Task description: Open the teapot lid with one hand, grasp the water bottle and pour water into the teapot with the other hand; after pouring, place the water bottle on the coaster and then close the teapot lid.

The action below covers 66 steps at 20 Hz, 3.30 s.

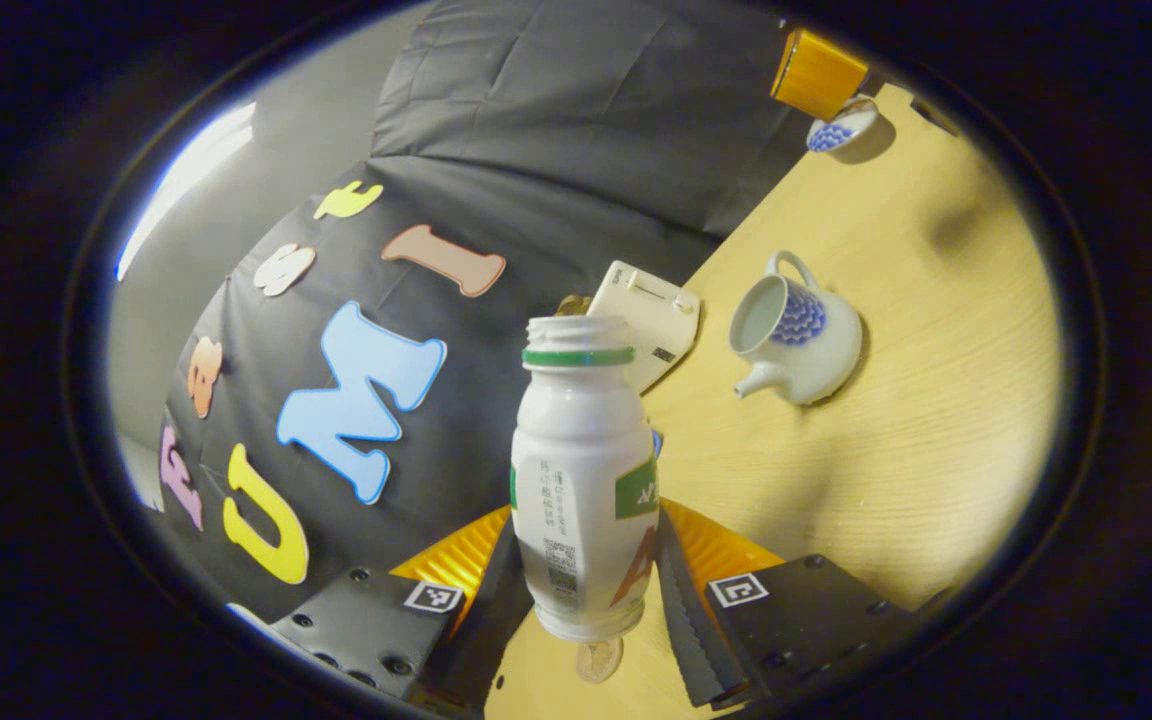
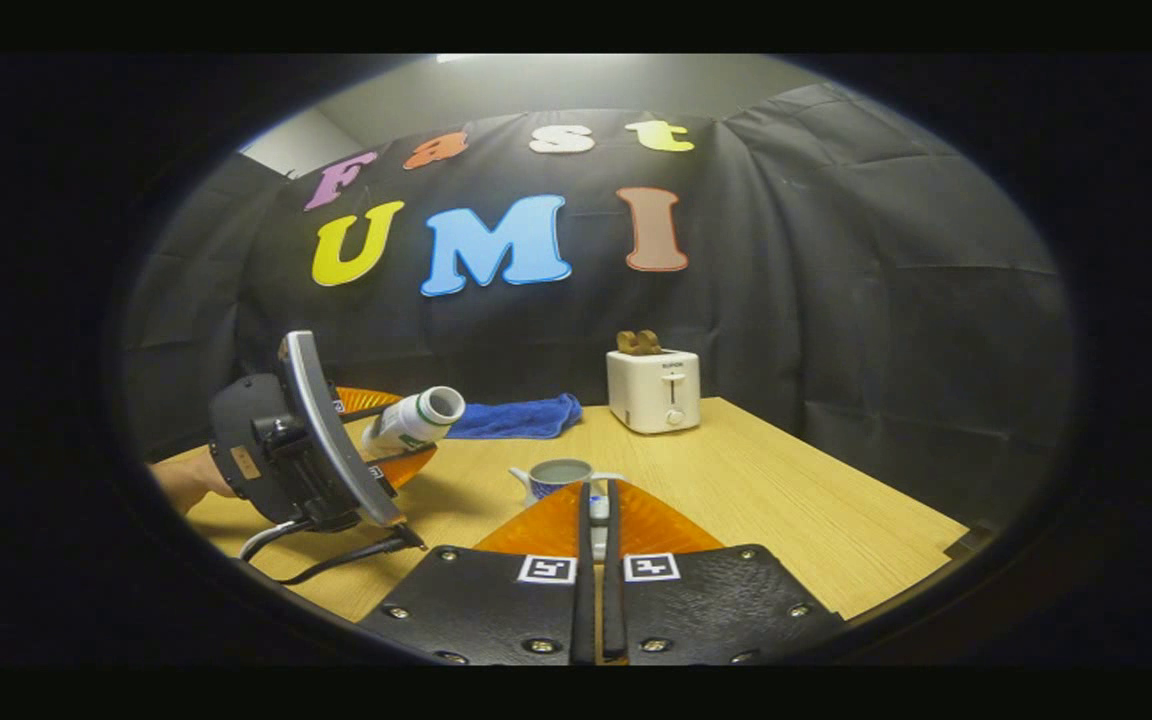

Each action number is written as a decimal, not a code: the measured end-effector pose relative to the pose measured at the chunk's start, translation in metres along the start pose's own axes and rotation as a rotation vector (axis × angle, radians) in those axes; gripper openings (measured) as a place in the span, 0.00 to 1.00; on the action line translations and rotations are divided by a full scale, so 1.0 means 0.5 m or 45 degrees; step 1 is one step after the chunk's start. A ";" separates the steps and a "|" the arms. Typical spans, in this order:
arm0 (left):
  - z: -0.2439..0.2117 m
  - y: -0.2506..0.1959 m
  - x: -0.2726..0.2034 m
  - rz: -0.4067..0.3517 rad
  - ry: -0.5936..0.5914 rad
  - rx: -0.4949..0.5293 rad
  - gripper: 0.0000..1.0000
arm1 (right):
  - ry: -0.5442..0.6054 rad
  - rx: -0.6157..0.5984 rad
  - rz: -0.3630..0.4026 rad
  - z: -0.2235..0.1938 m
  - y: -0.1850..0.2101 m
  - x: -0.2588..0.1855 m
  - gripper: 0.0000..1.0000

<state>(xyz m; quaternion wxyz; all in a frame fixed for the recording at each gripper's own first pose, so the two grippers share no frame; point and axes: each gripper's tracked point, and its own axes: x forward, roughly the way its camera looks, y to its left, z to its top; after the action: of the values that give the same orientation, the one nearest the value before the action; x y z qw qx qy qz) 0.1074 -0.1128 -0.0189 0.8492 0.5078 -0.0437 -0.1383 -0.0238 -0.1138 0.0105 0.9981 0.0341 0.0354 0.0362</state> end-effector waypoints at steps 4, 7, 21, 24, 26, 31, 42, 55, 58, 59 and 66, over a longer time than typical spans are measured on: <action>-0.018 0.012 -0.023 0.001 0.004 -0.175 0.74 | 0.001 -0.017 0.033 0.011 0.020 0.057 0.04; -0.046 0.016 -0.039 -0.043 0.034 -0.426 0.74 | 0.019 -0.017 0.045 0.020 0.032 0.099 0.04; -0.072 0.171 -0.104 -0.077 -0.087 -1.208 0.79 | 0.073 -0.029 0.028 0.007 0.063 0.240 0.03; -0.109 0.176 -0.102 -0.058 -0.058 -1.276 0.68 | 0.079 -0.006 0.011 0.000 0.055 0.253 0.03; -0.138 0.167 -0.096 -0.061 -0.019 -1.319 0.80 | 0.088 -0.003 0.012 -0.007 0.058 0.255 0.04; -0.177 0.175 -0.097 -0.030 0.020 -1.376 0.68 | 0.111 -0.010 -0.010 -0.023 0.050 0.262 0.03; -0.182 0.256 -0.081 0.105 0.030 -1.328 0.81 | 0.019 0.117 -0.002 0.011 0.063 0.221 0.17; -0.376 0.236 0.079 0.162 0.233 -1.422 0.75 | 0.121 -0.005 0.173 -0.049 0.170 0.110 0.69; -0.392 0.227 0.089 0.172 0.238 -1.453 0.74 | 0.126 0.001 0.163 -0.054 0.164 0.110 0.69; -0.393 0.225 0.092 0.171 0.237 -1.454 0.74 | 0.131 0.000 0.162 -0.055 0.162 0.111 0.69; -0.421 0.195 0.106 0.164 0.286 -1.431 0.81 | 0.141 0.003 0.160 -0.064 0.157 0.114 0.69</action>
<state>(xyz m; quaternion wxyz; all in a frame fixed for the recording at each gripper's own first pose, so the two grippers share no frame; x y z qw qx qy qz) 0.2218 0.0948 -0.0383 0.9947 -0.0136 0.0963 -0.0336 0.0251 -0.0291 -0.0195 0.9904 0.0354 0.0883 0.1007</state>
